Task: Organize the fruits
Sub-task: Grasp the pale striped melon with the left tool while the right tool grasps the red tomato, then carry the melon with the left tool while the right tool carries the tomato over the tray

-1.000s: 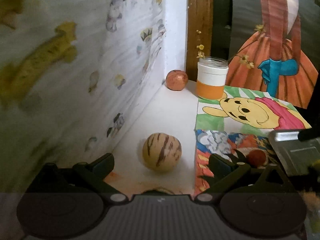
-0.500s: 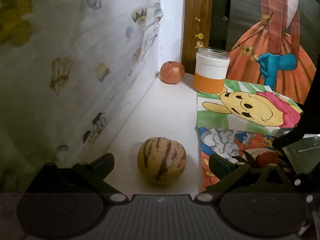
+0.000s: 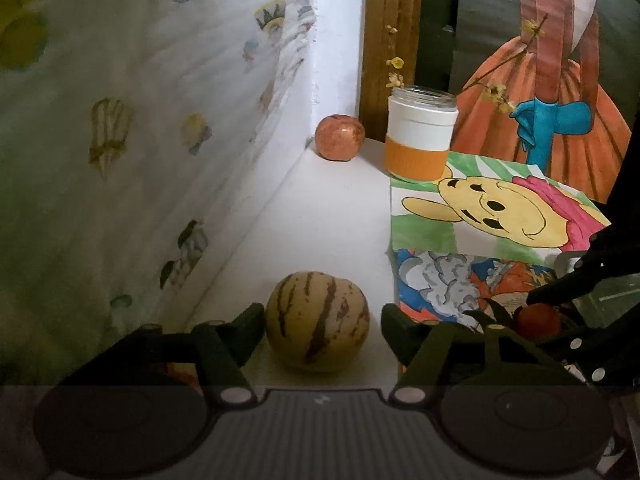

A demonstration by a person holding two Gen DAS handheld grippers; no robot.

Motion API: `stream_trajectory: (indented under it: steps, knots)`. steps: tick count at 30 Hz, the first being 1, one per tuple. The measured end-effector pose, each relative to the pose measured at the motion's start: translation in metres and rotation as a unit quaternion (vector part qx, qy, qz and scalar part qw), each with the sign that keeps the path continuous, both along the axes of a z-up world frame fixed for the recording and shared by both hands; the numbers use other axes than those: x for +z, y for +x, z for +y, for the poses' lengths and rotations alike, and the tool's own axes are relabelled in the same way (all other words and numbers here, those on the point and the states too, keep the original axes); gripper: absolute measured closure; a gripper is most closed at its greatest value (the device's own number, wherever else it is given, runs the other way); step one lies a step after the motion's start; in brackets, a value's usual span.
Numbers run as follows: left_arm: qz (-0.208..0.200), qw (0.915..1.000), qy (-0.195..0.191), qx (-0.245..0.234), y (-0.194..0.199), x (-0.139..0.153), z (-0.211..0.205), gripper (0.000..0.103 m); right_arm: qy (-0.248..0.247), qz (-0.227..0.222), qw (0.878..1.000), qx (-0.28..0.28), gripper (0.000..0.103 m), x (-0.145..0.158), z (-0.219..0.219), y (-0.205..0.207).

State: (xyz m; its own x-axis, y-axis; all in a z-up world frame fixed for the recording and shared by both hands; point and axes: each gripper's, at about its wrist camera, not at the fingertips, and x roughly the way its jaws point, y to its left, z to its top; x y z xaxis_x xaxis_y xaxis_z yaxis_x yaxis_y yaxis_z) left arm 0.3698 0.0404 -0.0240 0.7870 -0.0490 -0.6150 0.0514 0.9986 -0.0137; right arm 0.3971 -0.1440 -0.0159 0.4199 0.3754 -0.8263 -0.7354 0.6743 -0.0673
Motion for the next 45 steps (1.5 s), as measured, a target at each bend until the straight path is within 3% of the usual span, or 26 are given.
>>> stream_trajectory:
  steps: [3, 5, 7, 17, 28, 45]
  knots:
    - [-0.002, 1.0000, 0.007, 0.005, 0.001, -0.001, -0.002, 0.046, 0.001, 0.000, 1.000, -0.002, 0.060, 0.000, -0.001, -0.001]
    - [-0.001, 1.0000, 0.004, 0.006, 0.000, 0.000, -0.001, 0.046, 0.002, -0.003, 1.000, -0.008, 0.070, -0.001, -0.001, -0.001]
    - [-0.001, 1.0000, 0.006, 0.007, -0.002, 0.000, -0.002, 0.046, 0.003, -0.007, 1.000, -0.011, 0.072, -0.001, 0.000, -0.002]
    - [-0.002, 0.9999, -0.012, -0.008, -0.020, 0.015, -0.009, 0.046, 0.011, -0.006, 1.000, -0.006, 0.073, 0.004, -0.001, -0.015]
    - [-0.012, 0.9986, -0.045, -0.025, -0.059, 0.039, -0.021, 0.046, 0.050, -0.026, 0.998, -0.016, 0.073, 0.037, -0.015, -0.058]
    - [-0.026, 0.9944, -0.082, -0.060, -0.125, 0.074, -0.059, 0.046, 0.087, -0.073, 0.991, -0.077, 0.073, 0.083, -0.078, -0.139]
